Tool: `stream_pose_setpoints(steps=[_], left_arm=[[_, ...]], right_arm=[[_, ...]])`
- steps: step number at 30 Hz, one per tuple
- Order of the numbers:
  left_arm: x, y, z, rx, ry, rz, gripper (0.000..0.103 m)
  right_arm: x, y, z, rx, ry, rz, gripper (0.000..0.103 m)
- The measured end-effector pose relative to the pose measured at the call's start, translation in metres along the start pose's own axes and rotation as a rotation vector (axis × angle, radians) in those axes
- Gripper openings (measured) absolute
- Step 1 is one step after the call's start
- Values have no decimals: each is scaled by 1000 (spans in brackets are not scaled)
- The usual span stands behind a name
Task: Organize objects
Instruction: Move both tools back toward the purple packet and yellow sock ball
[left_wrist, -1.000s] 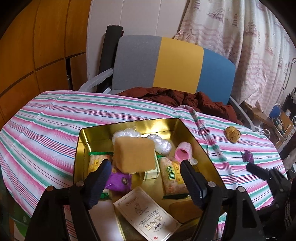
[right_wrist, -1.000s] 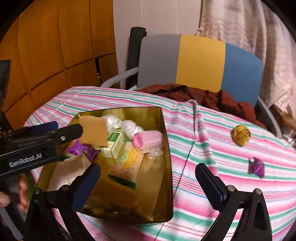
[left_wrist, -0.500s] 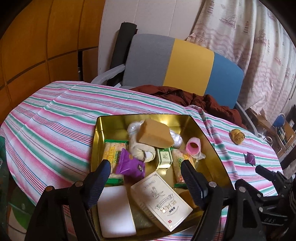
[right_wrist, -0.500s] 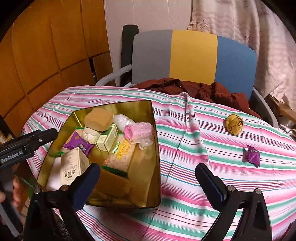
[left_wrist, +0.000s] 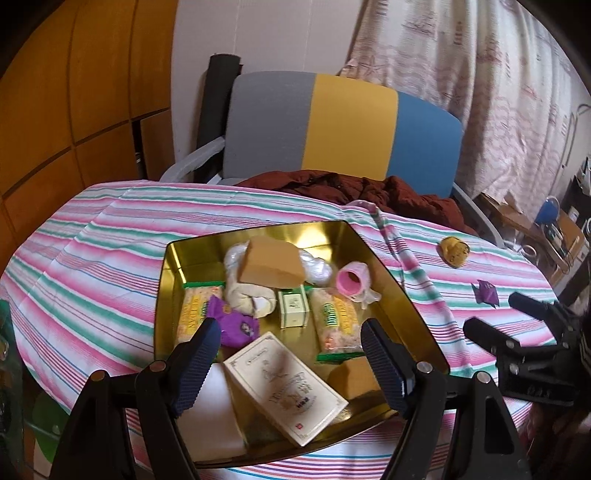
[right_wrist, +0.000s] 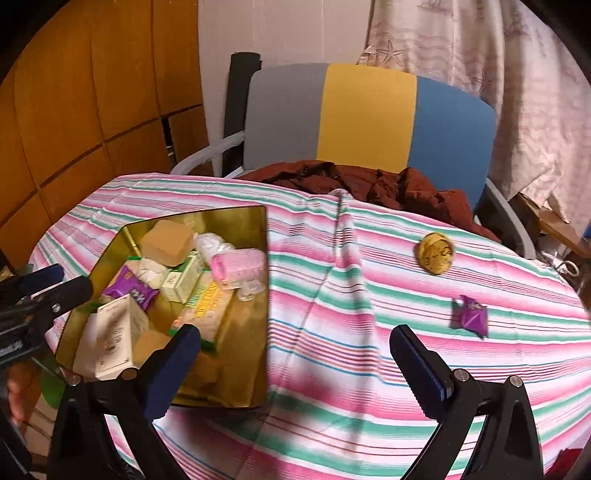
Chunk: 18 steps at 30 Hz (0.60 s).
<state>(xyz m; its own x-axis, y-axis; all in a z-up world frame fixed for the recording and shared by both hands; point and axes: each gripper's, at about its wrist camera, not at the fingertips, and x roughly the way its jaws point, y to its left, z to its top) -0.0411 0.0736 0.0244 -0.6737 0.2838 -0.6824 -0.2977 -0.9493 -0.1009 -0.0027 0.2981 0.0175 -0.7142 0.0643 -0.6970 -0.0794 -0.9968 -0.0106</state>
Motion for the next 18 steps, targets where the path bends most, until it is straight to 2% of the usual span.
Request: stream_pose_setpoints(steps=[7,18], left_arm=[[0,-15,2,40,-5,-25,79],[7,-39,7,90,-6,-64,79]], right_arm=[[2,-31,3,30,14,-46,103],[17,-115,6,152,70,-129,103]])
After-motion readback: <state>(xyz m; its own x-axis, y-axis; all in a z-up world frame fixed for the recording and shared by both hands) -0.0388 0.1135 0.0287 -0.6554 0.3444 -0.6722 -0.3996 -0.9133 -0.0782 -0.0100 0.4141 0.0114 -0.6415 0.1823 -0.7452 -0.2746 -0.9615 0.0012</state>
